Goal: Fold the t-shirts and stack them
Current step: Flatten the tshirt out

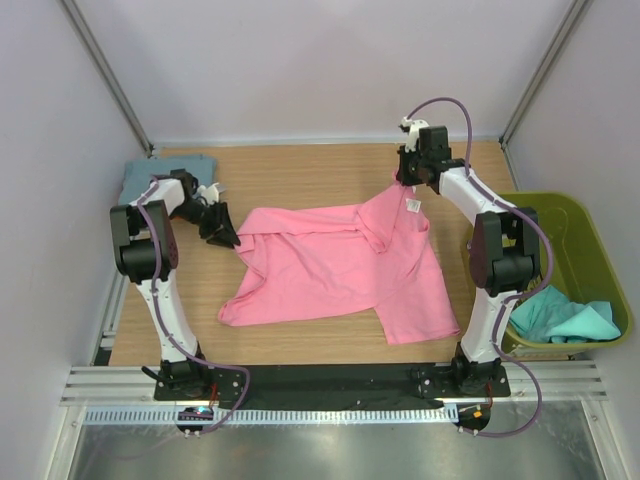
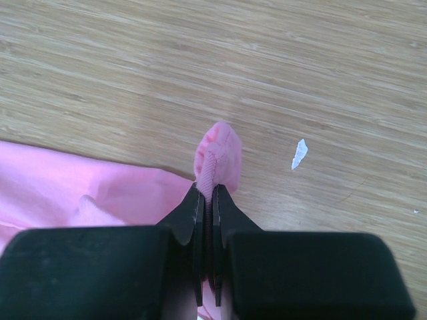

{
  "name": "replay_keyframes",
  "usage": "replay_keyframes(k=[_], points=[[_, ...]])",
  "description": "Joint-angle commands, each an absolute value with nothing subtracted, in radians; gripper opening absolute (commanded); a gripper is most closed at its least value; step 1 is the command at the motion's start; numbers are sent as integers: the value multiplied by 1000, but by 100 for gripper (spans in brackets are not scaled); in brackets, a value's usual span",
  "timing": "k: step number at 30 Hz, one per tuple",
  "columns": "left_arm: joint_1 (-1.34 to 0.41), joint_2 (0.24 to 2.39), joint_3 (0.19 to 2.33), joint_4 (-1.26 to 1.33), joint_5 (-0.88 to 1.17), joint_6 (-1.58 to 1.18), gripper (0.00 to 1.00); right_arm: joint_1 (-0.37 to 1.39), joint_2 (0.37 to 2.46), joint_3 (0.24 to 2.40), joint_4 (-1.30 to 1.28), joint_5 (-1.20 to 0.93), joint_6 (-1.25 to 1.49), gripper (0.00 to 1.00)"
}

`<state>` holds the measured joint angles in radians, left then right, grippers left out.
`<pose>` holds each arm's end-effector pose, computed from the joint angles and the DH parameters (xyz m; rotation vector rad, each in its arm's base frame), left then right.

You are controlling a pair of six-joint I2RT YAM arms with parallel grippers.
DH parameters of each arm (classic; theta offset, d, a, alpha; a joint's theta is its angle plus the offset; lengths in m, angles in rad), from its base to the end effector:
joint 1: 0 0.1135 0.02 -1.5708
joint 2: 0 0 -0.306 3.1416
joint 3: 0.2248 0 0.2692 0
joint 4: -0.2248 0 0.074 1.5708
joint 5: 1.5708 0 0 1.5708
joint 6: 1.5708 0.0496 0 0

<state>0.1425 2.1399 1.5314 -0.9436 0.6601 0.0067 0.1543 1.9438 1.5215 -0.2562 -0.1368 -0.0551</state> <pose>0.4365 0.0319 0.1573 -0.1882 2.9050 -0.9925 0.4845 0.0822 0.2684 -0.3083 2.2287 0.2072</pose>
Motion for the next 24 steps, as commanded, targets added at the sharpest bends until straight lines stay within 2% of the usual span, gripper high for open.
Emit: replay_keyframes(k=[1,9,13,19,24], points=[[133,2146,1534,-925,703,5,31,158,1893,1519,-210,-132,-68,1],[124,2137,1514,-936,730,6,20,158,1891,1517,-207,-127,-69,1],[124,2120,1503,-951,752,15,0,156,1890,1514,-202,-123,-71,1],[124,2091,1583,-1020,703,61,0,153,1894,1476,-179,-16,-115,2],[120,2150,1818,-1095,641,93,0,143,1890,1468,-155,101,-169,2]])
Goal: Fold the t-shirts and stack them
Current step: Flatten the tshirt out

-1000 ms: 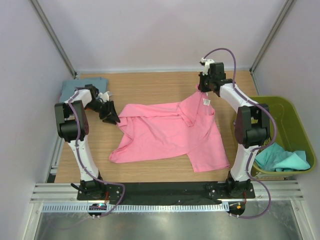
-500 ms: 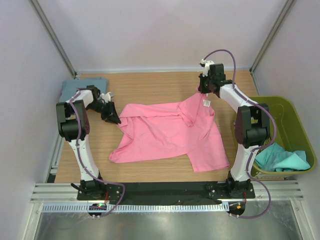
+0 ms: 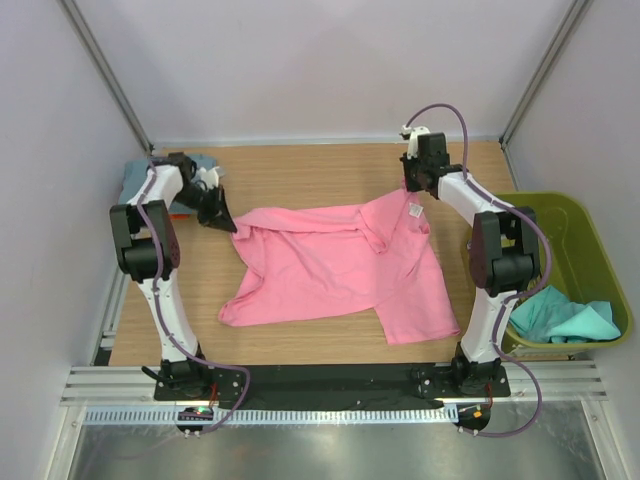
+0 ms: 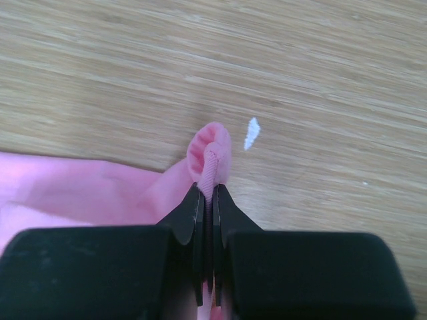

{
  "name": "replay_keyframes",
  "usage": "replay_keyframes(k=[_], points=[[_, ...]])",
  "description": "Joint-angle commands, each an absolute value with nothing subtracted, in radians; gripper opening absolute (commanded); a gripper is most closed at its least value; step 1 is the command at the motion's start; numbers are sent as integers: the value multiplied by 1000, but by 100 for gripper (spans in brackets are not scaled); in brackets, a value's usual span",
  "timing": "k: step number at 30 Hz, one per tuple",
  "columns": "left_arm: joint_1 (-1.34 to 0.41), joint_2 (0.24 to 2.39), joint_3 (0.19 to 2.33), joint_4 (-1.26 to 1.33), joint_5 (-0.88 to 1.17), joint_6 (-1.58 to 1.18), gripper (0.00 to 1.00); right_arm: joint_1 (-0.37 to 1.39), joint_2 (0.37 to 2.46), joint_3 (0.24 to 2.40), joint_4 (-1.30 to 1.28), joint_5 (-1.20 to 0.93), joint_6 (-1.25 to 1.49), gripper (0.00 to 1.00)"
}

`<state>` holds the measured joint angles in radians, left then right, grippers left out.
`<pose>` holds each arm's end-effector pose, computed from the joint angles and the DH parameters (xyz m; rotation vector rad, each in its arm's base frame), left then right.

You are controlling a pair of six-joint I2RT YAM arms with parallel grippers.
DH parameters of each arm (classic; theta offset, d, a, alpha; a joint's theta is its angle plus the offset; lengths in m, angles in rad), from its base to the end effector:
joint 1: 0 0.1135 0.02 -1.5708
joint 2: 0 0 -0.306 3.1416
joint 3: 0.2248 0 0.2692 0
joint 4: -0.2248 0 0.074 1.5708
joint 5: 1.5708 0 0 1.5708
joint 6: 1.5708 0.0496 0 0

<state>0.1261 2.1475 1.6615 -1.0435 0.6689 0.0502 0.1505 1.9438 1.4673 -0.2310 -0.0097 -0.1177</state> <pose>0.4519 0.0263 0.1877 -0.0886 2.8777 -0.9913 0.4806 0.0734 0.2511 -0.3096 2.2573 0.0282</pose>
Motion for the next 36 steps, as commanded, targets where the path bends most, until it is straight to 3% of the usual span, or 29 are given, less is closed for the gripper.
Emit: replay_keyframes(k=[1,8,11,12,15,18,22,30,36], points=[[118,2164,1869,-1130,612,106,0,143,1888,1468,-143,130,-176,1],[75,2301,2126,-1226,563,152,0,123,1910,1473,-152,155,-212,3],[52,2307,2123,-1224,565,149,0,123,1904,1441,-167,143,-224,11],[46,2312,2123,-1223,565,146,0,123,1898,1433,-184,120,-225,24],[20,2316,2123,-1212,565,141,0,124,1862,1427,-227,17,-247,47],[9,2319,2128,-1213,560,140,0,123,1833,1475,-254,-118,-264,58],[-31,2313,2112,-1213,555,143,0,126,1897,1598,-359,-329,-294,60],[-44,2293,2046,-1204,543,144,0,159,2129,1840,-535,-396,-421,56],[-54,2278,2023,-1204,531,150,0,175,2388,2242,-843,-468,-575,53]])
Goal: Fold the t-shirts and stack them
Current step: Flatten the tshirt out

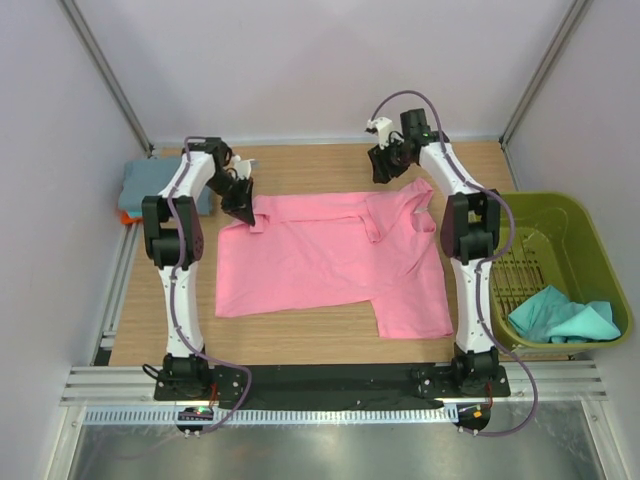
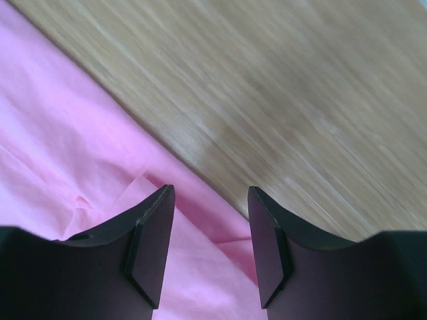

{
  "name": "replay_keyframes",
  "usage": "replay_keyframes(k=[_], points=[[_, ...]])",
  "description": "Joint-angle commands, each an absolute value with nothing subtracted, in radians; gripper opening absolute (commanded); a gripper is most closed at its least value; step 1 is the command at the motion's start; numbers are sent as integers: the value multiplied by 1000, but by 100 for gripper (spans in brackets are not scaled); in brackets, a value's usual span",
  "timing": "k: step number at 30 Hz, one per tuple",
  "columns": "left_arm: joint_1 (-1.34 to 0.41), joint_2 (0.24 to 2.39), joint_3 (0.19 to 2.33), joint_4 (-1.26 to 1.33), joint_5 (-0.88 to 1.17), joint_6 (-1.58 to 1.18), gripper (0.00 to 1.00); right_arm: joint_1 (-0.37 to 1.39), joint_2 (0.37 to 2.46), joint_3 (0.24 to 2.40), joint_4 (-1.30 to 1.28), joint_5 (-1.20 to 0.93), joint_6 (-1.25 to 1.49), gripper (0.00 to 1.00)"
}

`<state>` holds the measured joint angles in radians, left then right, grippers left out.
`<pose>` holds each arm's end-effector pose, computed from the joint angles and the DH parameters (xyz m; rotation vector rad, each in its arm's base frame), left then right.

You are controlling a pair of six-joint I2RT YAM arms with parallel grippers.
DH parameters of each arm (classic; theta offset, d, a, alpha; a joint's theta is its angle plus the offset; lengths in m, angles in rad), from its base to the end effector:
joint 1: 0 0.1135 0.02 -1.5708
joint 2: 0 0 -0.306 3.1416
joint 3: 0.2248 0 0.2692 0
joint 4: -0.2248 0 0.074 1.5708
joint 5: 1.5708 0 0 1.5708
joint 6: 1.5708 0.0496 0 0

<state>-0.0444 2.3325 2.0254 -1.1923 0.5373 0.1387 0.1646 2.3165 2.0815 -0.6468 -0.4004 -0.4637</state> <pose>0.5062 -0.0479 0.1965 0.2976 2.9249 -0.8035 0.5620 0.1129 0.2432 -0.9015 2.2132 0.3508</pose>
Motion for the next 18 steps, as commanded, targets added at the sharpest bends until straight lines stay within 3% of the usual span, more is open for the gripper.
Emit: replay_keyframes(k=[1,5,18], points=[[-55,2275,2017,-1206,526,152,0,173,2410,2326,-866,-471,-583,54],[-55,2270,2000,-1201,511,153,0,179,2473,2430,-962,-505,-633,53],[-67,2278,1997,-1198,500,156,1,201,2437,2304,-1104,-554,-735,53]])
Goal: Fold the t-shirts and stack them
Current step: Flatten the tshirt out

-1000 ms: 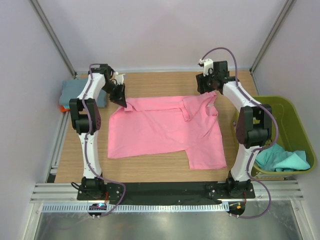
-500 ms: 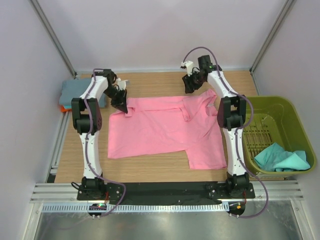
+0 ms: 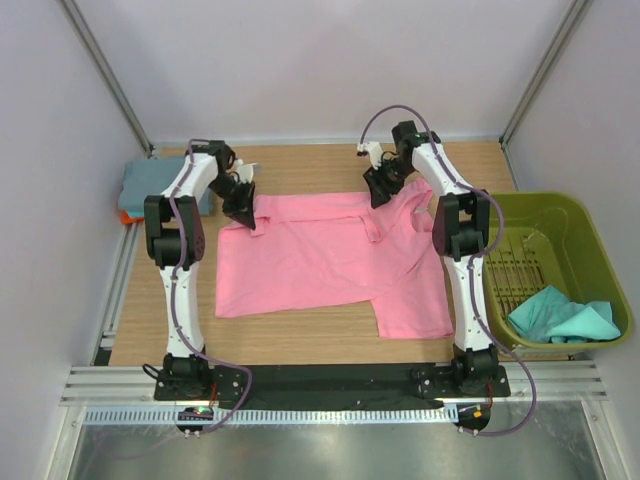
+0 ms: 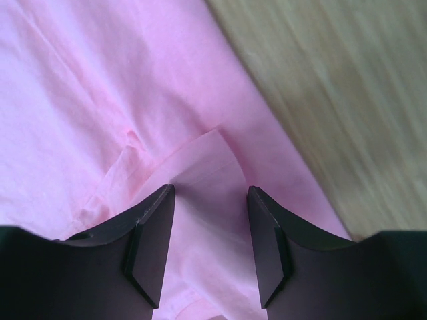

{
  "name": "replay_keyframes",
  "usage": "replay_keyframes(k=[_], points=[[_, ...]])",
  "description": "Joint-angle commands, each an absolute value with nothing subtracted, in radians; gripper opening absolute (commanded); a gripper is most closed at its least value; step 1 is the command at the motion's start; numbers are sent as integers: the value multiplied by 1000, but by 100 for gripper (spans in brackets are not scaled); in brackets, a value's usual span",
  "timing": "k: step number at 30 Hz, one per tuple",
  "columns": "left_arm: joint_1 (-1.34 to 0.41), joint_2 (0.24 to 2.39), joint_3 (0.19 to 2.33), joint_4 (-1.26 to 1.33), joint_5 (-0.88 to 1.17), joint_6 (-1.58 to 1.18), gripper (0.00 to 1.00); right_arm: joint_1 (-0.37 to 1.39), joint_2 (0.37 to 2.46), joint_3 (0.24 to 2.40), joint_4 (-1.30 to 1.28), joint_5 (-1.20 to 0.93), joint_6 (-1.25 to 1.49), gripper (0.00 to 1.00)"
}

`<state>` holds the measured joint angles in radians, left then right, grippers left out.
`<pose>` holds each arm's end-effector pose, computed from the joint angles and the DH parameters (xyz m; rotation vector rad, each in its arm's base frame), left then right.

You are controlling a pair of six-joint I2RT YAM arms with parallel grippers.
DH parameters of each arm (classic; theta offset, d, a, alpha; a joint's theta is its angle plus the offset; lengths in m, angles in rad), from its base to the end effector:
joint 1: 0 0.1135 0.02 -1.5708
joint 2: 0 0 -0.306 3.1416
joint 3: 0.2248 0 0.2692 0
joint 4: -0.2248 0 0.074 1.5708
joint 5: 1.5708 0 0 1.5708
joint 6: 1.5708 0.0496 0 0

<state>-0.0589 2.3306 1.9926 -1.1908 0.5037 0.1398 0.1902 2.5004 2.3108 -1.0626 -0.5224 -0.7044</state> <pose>0.5009 -0.0535 0.1876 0.3121 2.9680 -0.7648 0.5559 0.1322 0.1949 -1.2478 2.3382 0.5763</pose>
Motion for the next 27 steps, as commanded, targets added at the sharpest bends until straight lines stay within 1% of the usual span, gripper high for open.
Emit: replay_keyframes(k=[1,16,20,21,22,27], points=[[-71,2278,1996,-1200,499,155,1,199,2439,2306,-1098,-558,-732,54],[-83,2263,1968,-1195,480,160,1,233,2500,2368,-1040,-565,-681,53],[-83,2267,1976,-1195,477,161,1,233,2510,2368,-1040,-558,-670,49],[-83,2269,1977,-1195,480,158,1,235,2510,2365,-1039,-558,-669,47],[-83,2270,1979,-1195,479,158,1,235,2510,2364,-1034,-557,-663,42],[-83,2272,1979,-1195,480,156,1,232,2503,2353,-1016,-551,-641,40]])
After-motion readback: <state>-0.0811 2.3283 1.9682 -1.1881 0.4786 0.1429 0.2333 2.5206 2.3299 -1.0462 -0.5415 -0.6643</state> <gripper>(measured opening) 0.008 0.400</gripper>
